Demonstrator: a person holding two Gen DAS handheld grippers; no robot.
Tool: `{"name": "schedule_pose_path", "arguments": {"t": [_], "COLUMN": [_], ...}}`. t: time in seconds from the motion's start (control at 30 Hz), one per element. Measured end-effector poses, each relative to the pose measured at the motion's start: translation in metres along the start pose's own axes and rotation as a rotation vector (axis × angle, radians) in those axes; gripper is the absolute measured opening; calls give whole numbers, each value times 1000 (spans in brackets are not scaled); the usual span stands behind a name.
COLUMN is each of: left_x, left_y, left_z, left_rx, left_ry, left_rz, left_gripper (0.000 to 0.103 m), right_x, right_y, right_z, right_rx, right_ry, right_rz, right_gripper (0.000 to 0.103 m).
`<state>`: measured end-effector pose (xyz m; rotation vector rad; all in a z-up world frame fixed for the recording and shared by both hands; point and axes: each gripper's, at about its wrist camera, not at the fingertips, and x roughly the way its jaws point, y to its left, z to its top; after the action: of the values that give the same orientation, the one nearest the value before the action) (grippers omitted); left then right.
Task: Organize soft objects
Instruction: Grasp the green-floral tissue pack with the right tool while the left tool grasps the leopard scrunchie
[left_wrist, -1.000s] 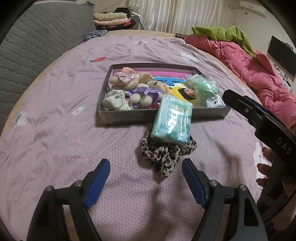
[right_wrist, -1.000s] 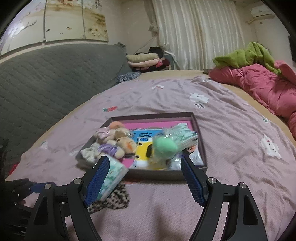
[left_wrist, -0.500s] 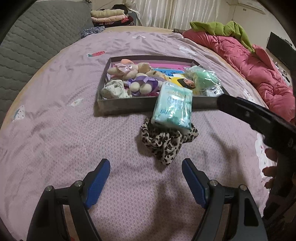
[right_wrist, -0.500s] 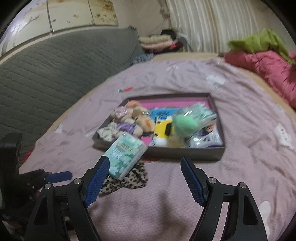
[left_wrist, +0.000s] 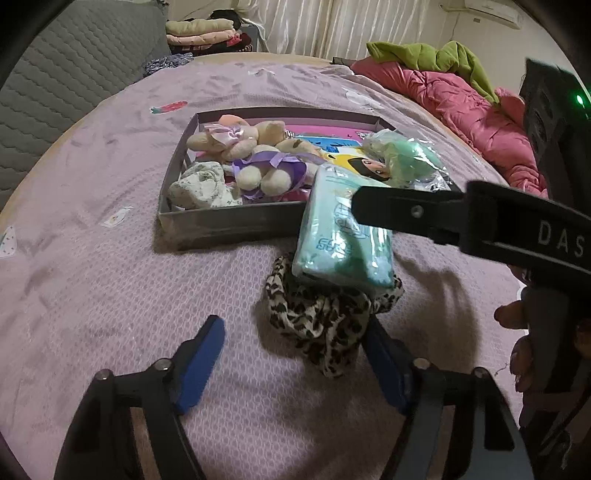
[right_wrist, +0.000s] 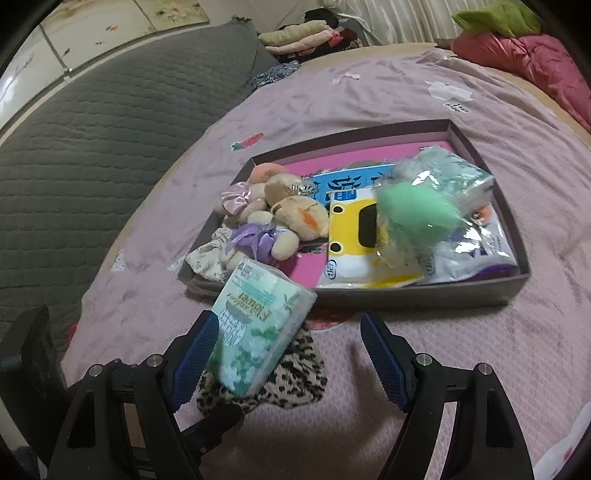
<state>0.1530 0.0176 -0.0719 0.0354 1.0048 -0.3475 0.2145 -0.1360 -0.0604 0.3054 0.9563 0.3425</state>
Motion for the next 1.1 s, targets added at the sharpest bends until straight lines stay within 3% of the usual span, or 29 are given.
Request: {"name": "schedule_pose_path", "arguments": {"t": [0.27,0.37,0.43,0.93,1.1], "left_x": [8,9,11,21,26], "left_y": [-6,-6,-6,2,2], "left_z": [4,5,6,15,18], "left_rx": [21,19,19,-25,-28], "left_ry": [-9,-13,-12,-2,-2], "left_rz": [-40,-50,-59,-87,-98], "left_gripper": [53,49,47,47,43], "right_x": [21,24,25,-14,-20], "right_y": [3,3,0,-25,-34], "right_z": [7,7,6,5,4], "right_rx": [47,55,70,88,92], "right_ry": [15,5,1,-123,-132], "right_rz": [60,66,89,100,103], "right_gripper": [80,66,54,27,25]}}
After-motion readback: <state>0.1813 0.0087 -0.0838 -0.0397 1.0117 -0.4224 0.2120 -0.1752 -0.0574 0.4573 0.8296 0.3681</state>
